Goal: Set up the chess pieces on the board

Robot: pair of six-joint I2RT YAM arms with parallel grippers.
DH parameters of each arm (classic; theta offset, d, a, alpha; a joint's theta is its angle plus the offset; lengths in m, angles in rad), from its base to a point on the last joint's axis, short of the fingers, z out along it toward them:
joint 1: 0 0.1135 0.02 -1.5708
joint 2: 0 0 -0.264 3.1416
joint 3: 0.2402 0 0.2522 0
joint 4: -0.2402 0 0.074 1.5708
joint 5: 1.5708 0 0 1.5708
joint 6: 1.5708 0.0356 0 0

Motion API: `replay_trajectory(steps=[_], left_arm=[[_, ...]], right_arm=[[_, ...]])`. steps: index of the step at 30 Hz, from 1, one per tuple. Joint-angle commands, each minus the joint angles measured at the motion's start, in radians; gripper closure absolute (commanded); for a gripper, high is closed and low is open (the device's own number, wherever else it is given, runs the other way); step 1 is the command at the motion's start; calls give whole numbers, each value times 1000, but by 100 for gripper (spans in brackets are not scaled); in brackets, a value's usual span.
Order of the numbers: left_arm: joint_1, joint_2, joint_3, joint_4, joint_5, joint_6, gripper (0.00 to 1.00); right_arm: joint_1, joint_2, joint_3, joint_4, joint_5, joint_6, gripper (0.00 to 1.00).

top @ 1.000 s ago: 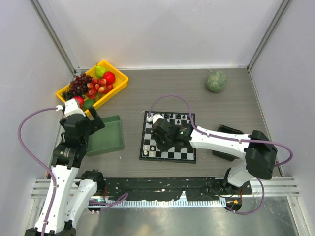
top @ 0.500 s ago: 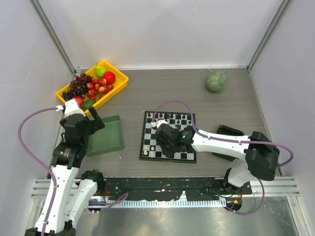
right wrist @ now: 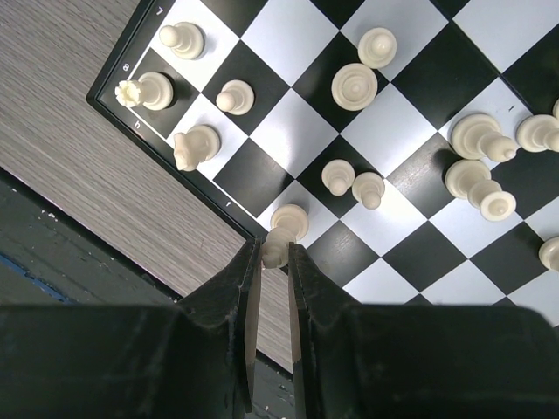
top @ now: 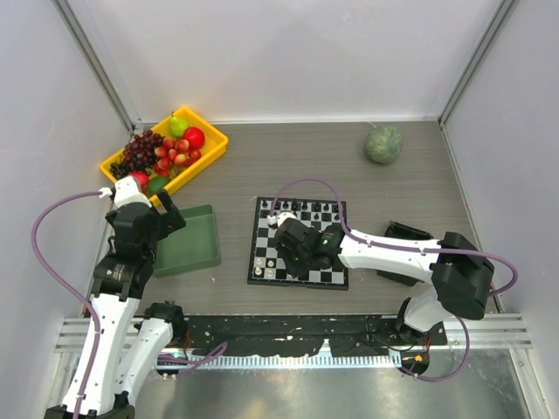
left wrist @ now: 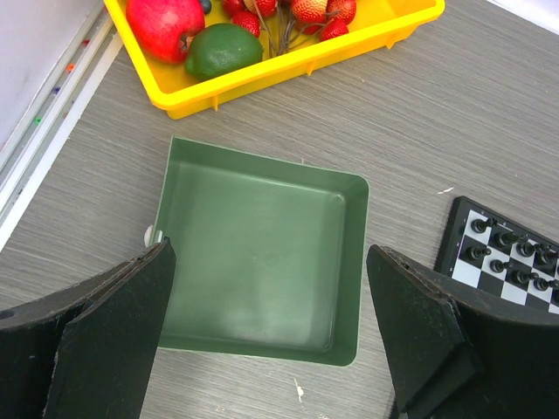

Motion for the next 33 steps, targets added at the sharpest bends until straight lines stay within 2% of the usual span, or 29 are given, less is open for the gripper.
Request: replay_trajectory(steps=[1, 8, 16, 25, 30, 33], left_arm=[[5, -1, 2, 46, -3, 5, 1], [5, 5, 6, 49, 3, 4, 1], [5, 2, 8, 49, -1, 5, 1], [5, -1, 9, 47, 0, 5, 1], [4, -4, 6, 46, -3, 5, 1], [5, -4, 9, 43, -3, 7, 1]], right_arm=[[-4, 8, -3, 19, 4, 7, 79], [-4, 25, 2, 5, 11, -2, 77], [-4, 24, 31, -18, 32, -5, 58], [-8, -64, 120, -87, 133, -66, 49], [-73, -122, 127, -106, 218, -79, 46], [-146, -124, 115, -101, 218, -70, 46]])
